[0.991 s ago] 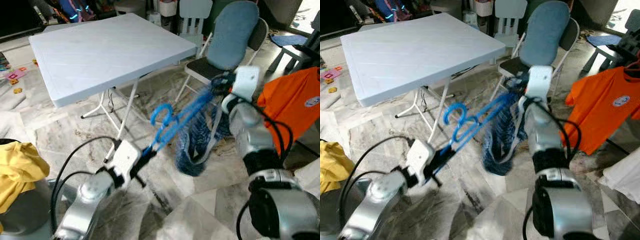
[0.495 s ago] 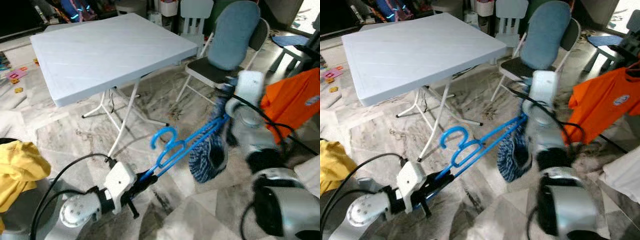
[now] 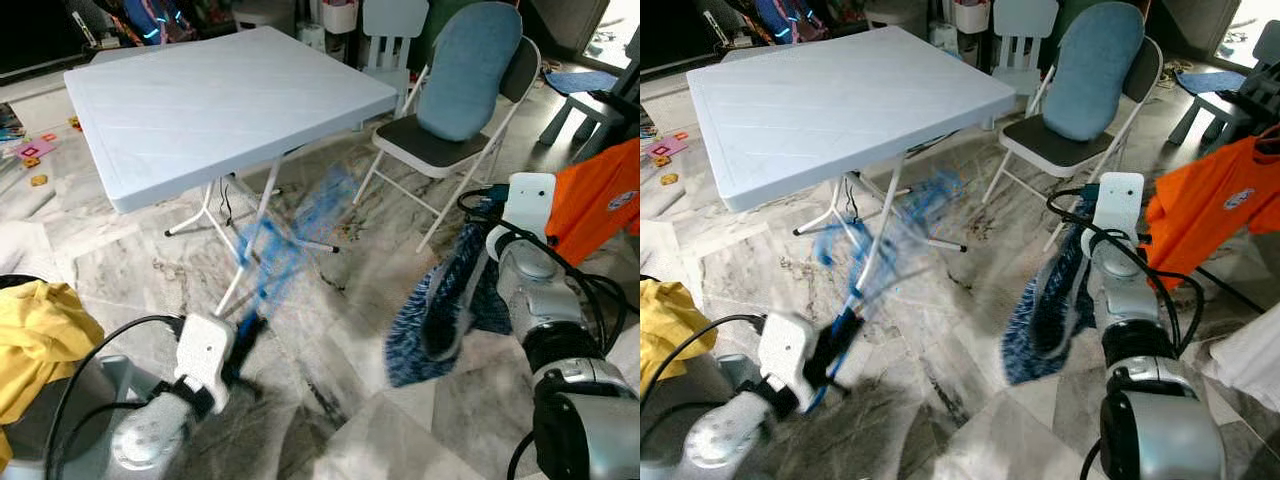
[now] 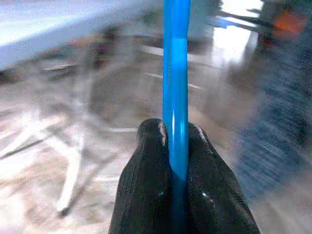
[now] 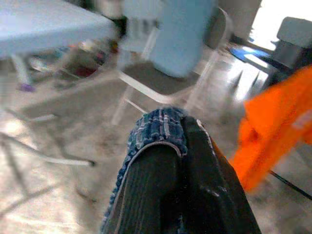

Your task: Hang hanger

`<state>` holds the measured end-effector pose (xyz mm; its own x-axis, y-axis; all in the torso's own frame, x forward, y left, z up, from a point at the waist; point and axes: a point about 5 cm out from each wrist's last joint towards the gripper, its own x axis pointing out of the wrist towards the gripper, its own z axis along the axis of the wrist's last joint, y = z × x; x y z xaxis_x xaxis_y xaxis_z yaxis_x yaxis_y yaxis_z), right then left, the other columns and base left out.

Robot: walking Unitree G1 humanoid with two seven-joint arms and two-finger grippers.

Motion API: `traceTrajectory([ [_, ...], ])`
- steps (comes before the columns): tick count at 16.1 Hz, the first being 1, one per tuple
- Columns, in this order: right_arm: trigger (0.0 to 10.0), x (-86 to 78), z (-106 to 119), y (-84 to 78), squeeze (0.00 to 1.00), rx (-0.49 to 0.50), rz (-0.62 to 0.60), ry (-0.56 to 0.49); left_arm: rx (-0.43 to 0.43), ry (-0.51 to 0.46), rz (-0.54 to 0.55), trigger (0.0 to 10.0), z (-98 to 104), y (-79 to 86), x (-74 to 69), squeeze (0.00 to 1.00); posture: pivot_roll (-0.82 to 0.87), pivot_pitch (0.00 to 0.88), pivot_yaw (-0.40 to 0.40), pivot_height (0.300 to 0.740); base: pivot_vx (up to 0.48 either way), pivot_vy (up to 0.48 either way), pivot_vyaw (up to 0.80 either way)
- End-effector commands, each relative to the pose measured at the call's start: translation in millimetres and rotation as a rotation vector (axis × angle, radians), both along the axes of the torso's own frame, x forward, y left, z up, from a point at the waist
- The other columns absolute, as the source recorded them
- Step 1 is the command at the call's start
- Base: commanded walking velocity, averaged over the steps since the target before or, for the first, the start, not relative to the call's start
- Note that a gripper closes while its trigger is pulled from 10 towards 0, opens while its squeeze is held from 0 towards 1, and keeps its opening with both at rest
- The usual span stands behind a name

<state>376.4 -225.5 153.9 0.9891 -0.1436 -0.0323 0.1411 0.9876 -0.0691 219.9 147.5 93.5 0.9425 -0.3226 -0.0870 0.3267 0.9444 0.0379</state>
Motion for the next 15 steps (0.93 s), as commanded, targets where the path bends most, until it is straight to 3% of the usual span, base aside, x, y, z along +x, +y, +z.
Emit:
traceTrajectory([
  [1,0.0,-1.0,8.5,5.3,0.0,0.014,0.062,-0.066,0.031,-0.021,0.127,3.5,6.0,10.6,6.3,0.0,-0.09,0.017,0.021,0.74,0.0,0.0,0.0],
  [2,0.0,-4.6,10.1,9.2,0.0,0.008,0.101,-0.097,0.037,-0.02,0.216,7.6,6.0,12.3,10.6,0.0,-0.09,0.015,0.024,0.74,0.0,0.0,0.0],
  [3,0.0,-9.3,10.6,11.4,0.0,0.0,0.119,-0.123,0.06,-0.031,0.278,10.0,7.2,13.5,15.3,0.0,-0.09,0.013,0.03,0.74,0.0,0.0,0.0],
  [5,0.0,-15.4,11.8,14.5,0.0,0.004,0.133,-0.152,0.069,-0.033,0.325,10.0,8.2,14.9,20.9,0.0,-0.09,0.013,0.037,0.74,0.0,0.0,0.0],
  [6,0.0,-24.8,11.7,18.0,0.0,-0.046,0.153,-0.185,0.031,-0.025,0.368,10.0,8.8,15.9,25.7,0.0,-0.1,0.01,0.046,0.74,0.0,0.0,0.0],
  [11,0.0,-55.0,-5.8,29.0,0.0,-0.068,0.164,-0.174,-0.101,-0.014,0.424,10.0,14.7,12.2,39.2,0.0,-0.11,0.002,0.066,0.74,0.0,0.0,0.0],
  [12,4.6,-60.5,-11.3,35.3,0.0,-0.056,0.176,-0.154,-0.108,-0.018,0.415,10.0,16.1,11.3,40.9,0.0,-0.11,0.001,0.07,0.74,0.0,0.0,0.0],
  [13,10.0,-66.7,-15.4,42.2,0.0,-0.064,0.19,-0.135,-0.123,-0.022,0.394,10.0,17.2,8.5,42.4,0.0,-0.12,0.0,0.07,0.74,0.0,0.0,0.0],
  [15,10.0,-68.3,-15.7,44.7,0.0,-0.06,0.196,-0.131,-0.138,-0.019,0.395,10.0,17.5,7.8,43.0,0.0,-0.12,0.0,0.069,0.74,0.135,0.0,0.0],
])
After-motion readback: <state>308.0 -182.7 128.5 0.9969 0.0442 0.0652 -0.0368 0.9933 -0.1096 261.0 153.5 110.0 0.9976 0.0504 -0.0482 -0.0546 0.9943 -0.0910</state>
